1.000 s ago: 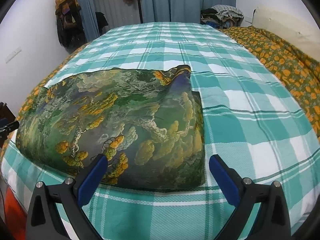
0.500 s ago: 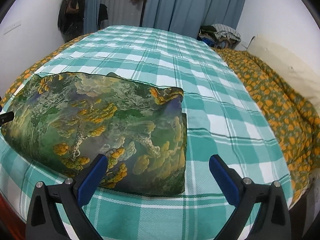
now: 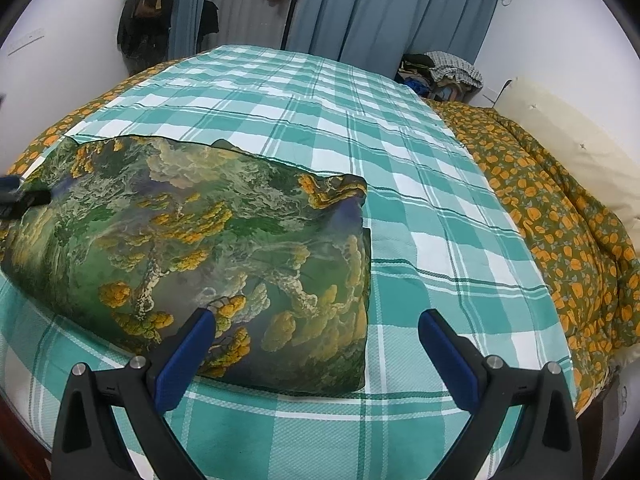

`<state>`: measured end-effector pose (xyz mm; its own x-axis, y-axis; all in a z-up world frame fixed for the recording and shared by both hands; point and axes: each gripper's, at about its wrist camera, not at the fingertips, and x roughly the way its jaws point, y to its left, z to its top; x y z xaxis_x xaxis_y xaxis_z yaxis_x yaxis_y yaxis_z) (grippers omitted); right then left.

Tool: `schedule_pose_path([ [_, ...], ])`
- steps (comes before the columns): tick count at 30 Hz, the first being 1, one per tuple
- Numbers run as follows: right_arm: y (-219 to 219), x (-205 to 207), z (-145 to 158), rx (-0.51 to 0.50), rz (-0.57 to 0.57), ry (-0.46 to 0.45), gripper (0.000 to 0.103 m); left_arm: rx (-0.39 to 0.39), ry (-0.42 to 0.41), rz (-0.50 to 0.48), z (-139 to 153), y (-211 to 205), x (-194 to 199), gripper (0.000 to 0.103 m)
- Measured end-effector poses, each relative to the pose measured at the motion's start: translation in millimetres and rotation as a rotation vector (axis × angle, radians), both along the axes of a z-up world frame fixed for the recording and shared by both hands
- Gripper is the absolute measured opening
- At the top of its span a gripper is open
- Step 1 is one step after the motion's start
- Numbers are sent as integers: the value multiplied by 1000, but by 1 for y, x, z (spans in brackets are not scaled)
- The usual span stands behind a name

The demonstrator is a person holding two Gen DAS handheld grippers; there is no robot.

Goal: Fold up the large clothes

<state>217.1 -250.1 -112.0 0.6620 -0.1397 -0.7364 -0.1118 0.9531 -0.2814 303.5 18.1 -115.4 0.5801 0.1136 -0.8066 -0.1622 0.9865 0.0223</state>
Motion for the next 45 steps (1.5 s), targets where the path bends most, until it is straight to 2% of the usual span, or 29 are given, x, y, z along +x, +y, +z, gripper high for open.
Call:
schedule_pose_path([
  [3, -4, -5, 0, 45, 13, 6, 103, -49, -6, 49, 5, 7, 36, 100],
  [6, -6, -13, -3, 69, 14, 22, 103, -97, 30, 89, -3, 10, 64, 100],
  [8, -9, -19, -6, 87, 10, 36, 103, -90, 47, 96, -14, 4, 71, 100],
  [10, -13, -24, -10, 106, 2, 50, 103, -58, 83, 63, -32, -7, 72, 100],
  [12, -17, -28, -14, 119, -11, 64, 103, -9, 124, 15, -54, -22, 63, 100],
  [14, -20, -31, -18, 126, -21, 75, 103, 27, 107, -3, -62, -27, 49, 100],
  [19, -34, -37, -30, 172, -55, 108, 103, 26, 69, -44, -61, -27, 8, 101],
  [23, -50, -37, -44, 245, -105, 140, 103, 102, 46, -115, -58, -37, -23, 101],
  [26, -65, -39, -52, 346, -148, 156, 103, 120, 24, -149, -50, -44, -46, 101],
  [28, -79, -41, -57, 478, -166, 156, 103, 90, 24, -172, -43, -46, -54, 101],
  [32, -104, -35, -71, 774, -222, 143, 103, 26, -63, -226, -22, -58, -63, 101],
  [34, -112, -22, -82, 876, -264, 139, 103, 13, -74, -277, -20, -71, -61, 101],
  [37, -112, 1, -94, 952, -285, 128, 103, -6, -7, -369, -37, -91, -52, 101],
  [39, -116, 11, -106, 1003, -347, 142, 103, -19, 62, -395, -57, -98, -46, 102],
  [42, -127, 14, -125, 1064, -479, 137, 103, -28, 77, -404, -71, -98, -44, 102],
  [44, -128, 15, -129, 1096, -489, 114, 103, -33, 85, -409, -72, -98, -42, 102],
  [45, -127, 16, -129, 1102, -473, 112, 99, -30, 90, -414, -71, -98, -40, 102],
])
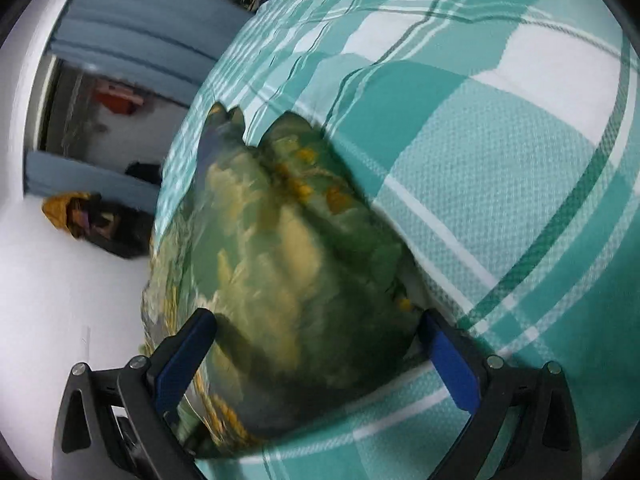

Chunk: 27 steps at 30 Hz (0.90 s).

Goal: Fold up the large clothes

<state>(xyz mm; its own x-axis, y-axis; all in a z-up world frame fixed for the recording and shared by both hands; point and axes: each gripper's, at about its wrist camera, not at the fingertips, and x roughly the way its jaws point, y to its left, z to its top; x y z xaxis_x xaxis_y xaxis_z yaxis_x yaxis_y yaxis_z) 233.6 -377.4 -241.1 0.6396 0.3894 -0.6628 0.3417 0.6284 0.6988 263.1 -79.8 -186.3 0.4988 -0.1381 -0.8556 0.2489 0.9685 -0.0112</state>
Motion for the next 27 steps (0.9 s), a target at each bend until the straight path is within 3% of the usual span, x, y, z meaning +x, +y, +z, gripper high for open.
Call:
schedule_pose_path([
  [1, 2, 2, 0, -10, 20, -1, 71, 3, 4, -3, 1, 0, 1, 102],
  [3, 3, 4, -1, -33, 47, 9, 60, 17, 15, -12, 3, -1, 2, 102],
  [7, 12, -7, 21, -98, 79, -59, 39, 64, 9, -4, 28, -5, -1, 102],
  [10, 28, -16, 57, -214, 131, -150, 36, 31, -48, -13, 69, 0, 1, 102],
  [14, 66, -27, 108, -405, 227, -296, 35, -91, -118, -71, 143, -4, 13, 102],
  [17, 102, -34, 137, -534, 301, -387, 34, -170, -97, -153, 181, -21, 27, 102],
  [20, 140, -46, 156, -666, 396, -474, 34, -193, -39, -224, 199, -41, 39, 102],
  [22, 174, -59, 165, -790, 474, -536, 33, -146, 4, -249, 201, -58, 42, 102],
  [26, 227, -91, 165, -980, 598, -647, 32, 91, 1, -259, 188, -78, 41, 101],
  [27, 239, -98, 164, -1021, 629, -677, 32, 149, 3, -243, 180, -78, 40, 87],
])
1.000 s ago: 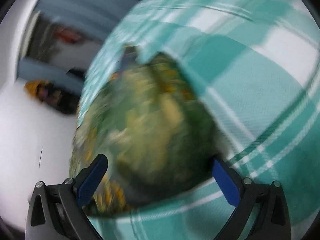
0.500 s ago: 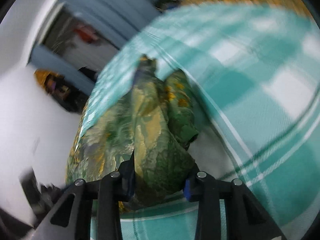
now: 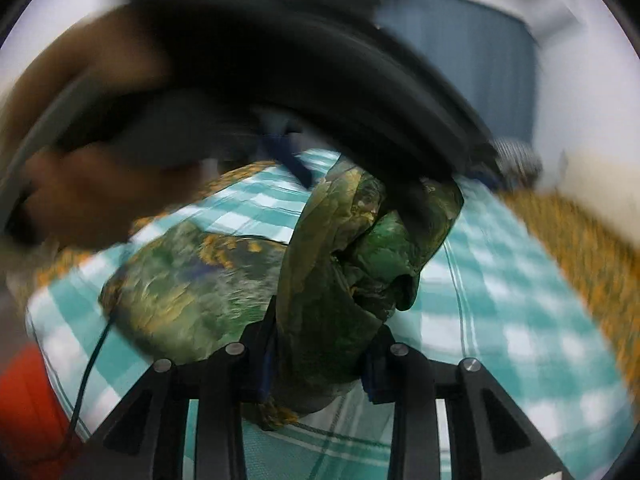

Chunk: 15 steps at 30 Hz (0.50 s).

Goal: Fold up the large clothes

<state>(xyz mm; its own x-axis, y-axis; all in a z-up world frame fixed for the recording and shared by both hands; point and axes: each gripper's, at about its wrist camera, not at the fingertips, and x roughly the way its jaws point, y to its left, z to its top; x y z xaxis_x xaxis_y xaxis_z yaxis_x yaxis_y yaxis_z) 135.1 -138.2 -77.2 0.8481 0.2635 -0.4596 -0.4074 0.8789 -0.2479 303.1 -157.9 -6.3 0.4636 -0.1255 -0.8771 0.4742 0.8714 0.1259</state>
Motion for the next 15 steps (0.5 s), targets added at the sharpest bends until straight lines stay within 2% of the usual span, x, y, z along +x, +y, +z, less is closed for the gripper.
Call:
schedule_pose_path([
  [1, 9, -6, -1, -31, 27, -21, 31, 13, 8, 12, -5, 4, 1, 70],
  [2, 14, -9, -2, -47, 45, -30, 31, 0, 38, 29, -12, 10, 2, 44],
  [3, 19, -14, -3, -58, 62, -39, 31, -30, 61, 46, -15, 16, 3, 35],
  [5, 23, -17, -4, -60, 80, -33, 31, -83, 68, 84, -16, 35, 5, 31],
  [7, 23, -19, -3, -48, 92, -21, 38, -119, 64, 120, -13, 58, 7, 30],
  [8, 21, -18, 0, -30, 108, -12, 43, -131, 60, 133, -12, 70, 8, 30],
  [10, 8, -20, 8, 39, 116, 7, 61, -150, 48, 164, -11, 105, 7, 30],
  [12, -3, -17, 14, 108, 100, 45, 62, -154, 35, 203, -14, 145, 3, 30],
  [15, -14, 9, 11, 169, 67, 152, 62, -160, 25, 253, -30, 198, -3, 30],
])
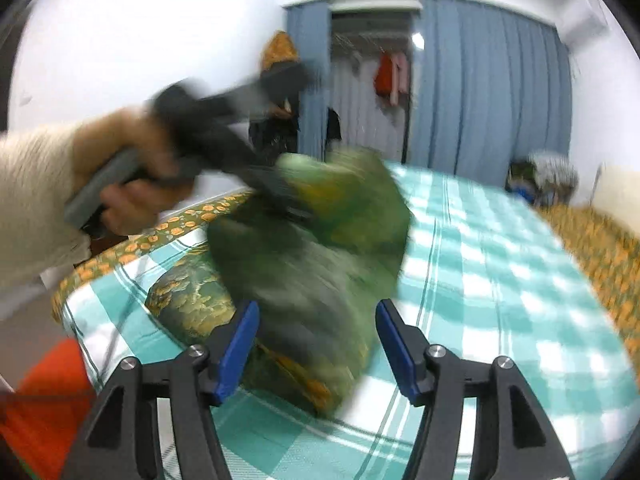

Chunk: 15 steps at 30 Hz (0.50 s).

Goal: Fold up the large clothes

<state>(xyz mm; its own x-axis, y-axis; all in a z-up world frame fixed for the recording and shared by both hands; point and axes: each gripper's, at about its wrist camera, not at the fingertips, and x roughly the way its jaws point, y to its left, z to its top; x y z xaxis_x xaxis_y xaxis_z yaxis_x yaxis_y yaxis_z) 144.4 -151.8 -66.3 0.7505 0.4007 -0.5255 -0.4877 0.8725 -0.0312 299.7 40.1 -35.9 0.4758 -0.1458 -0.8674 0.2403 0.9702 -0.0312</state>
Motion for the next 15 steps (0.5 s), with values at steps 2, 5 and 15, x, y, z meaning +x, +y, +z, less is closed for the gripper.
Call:
schedule_pose_path([
  [2, -2, 23, -3, 28, -14, 79, 62, -7, 14, 37, -20, 39, -9, 31],
  [5, 12, 49, -6, 27, 8, 136, 62, -30, 41, 87, -44, 81, -23, 31],
  [15, 119, 104, -76, -8, 191, 354, 53, -248, 71, 260, -116, 169, -58, 37],
])
